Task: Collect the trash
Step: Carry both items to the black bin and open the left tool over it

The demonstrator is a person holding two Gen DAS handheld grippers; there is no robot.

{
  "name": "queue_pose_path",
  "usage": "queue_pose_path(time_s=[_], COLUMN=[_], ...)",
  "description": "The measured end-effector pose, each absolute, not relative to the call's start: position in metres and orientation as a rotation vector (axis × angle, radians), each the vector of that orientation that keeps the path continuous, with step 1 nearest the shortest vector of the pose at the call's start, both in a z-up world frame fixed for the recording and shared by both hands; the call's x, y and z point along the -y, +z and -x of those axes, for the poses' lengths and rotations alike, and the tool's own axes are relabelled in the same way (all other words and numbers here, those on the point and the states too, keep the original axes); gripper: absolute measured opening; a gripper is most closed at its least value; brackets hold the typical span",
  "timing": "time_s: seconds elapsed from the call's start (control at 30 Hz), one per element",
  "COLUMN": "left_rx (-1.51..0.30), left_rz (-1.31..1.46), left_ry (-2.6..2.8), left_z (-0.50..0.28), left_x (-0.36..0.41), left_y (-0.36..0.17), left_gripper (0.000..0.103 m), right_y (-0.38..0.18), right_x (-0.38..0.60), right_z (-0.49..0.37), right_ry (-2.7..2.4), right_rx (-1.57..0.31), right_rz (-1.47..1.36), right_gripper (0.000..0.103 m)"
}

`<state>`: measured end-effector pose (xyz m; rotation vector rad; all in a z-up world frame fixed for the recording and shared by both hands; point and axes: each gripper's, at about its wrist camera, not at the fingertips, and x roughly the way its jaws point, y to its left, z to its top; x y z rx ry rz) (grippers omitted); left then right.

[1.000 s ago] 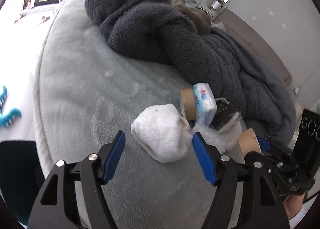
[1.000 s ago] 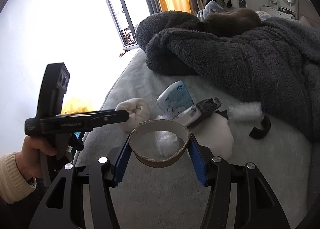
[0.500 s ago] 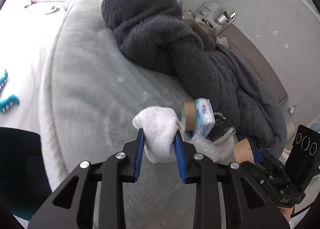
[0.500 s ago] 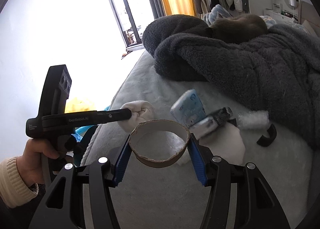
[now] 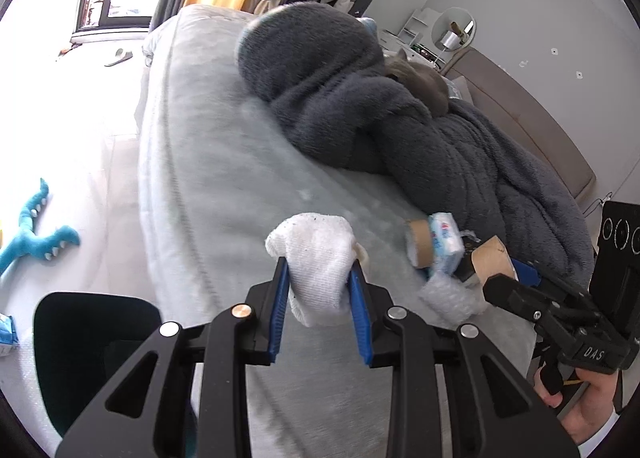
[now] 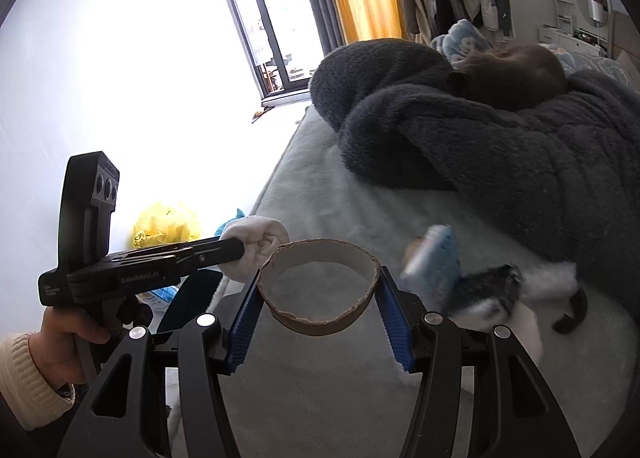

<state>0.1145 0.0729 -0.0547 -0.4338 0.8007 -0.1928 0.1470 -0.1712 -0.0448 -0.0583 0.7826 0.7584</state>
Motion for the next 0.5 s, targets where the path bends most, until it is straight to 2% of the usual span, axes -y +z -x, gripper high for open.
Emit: queue_pose_path(time_s=[0.5], left_rx=[-0.810], left_rz=[0.253], left_ry=[-0.062], left_z=[-0.087], left_x=[-0.129], left_y=[-0.051], left_gripper=[0.032], right_y=[-0.050], right_x=[0.081], right_z=[-0.144], right_ry=[0.836], right_rx=[-0.820], right_rz=[0.122], right_gripper=[0.057])
